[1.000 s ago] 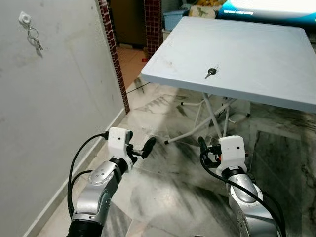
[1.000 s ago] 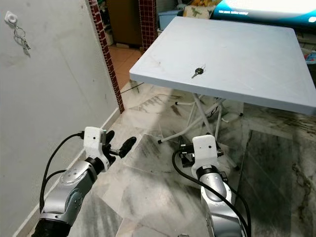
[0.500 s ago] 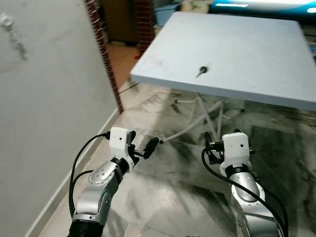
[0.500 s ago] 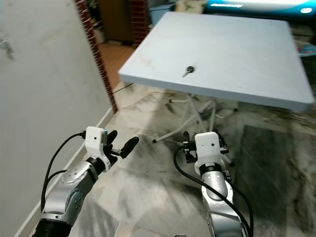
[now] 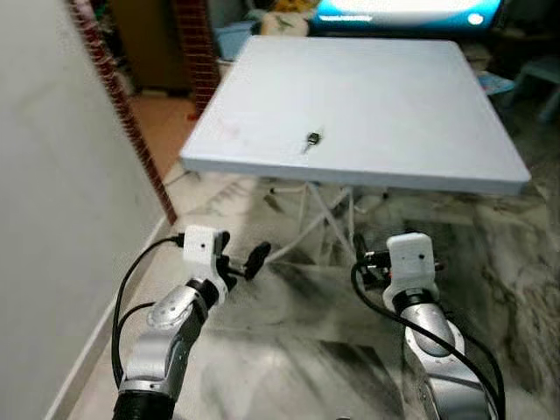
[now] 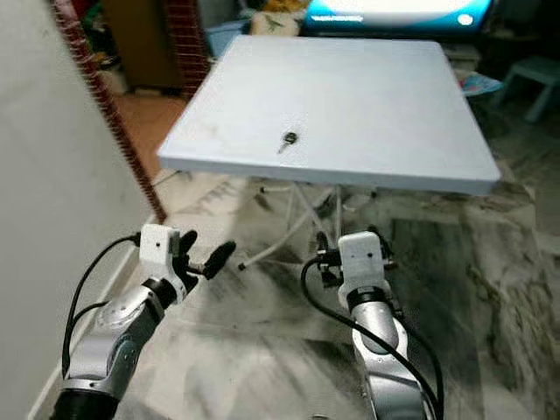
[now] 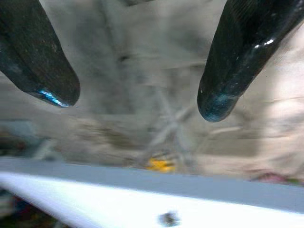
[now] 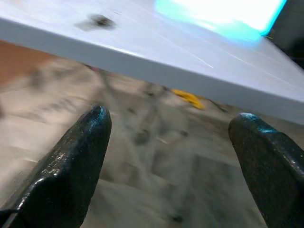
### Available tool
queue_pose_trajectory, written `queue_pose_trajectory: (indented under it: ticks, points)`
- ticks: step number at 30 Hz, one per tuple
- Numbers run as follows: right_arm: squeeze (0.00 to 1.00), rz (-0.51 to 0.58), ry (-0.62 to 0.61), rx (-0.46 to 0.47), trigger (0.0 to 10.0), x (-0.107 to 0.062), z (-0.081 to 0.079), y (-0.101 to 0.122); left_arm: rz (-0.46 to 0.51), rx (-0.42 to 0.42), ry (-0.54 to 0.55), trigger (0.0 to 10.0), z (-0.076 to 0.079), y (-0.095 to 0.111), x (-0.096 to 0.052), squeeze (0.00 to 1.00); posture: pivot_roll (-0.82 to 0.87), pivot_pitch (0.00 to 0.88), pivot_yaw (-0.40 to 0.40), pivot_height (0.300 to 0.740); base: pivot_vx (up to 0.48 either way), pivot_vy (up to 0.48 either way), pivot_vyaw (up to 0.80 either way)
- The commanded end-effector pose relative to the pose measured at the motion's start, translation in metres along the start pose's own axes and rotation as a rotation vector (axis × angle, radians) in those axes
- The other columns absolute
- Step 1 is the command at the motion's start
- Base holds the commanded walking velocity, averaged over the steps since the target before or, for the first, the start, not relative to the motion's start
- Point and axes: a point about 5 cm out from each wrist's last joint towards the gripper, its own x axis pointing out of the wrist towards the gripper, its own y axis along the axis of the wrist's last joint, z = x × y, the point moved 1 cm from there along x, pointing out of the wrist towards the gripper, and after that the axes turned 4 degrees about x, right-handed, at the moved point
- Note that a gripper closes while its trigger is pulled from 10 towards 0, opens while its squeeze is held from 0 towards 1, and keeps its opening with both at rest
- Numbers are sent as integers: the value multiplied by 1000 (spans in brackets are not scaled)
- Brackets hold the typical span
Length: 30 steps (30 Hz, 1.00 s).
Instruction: Hang keys on a hook
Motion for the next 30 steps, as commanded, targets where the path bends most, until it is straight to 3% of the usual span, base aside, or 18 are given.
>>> queue_pose_trajectory:
  ticks: [1, 6, 24, 30]
  points:
    - [0, 31, 14, 20, 10000, 1, -7, 8, 3, 28, 19, 10000, -8, 4, -3, 0, -70, 68, 40, 740, 345, 0, -406]
    - [0, 30, 17, 21, 10000, 1, -8, 8, 1, 30, 17, 10000, -8, 3, -3, 0, -72, 68, 42, 740, 342, 54, -324]
    - [0, 24, 27, 32, 10000, 1, -10, 6, 3, 46, 25, 10000, -7, 3, -2, 0, -72, 72, 45, 740, 226, 343, -67]
    - [0, 46, 56, 19, 10000, 0, -12, 10, 32, 99, 128, 10000, -17, 7, -4, 0, -72, 72, 45, 740, 0, 0, 0]
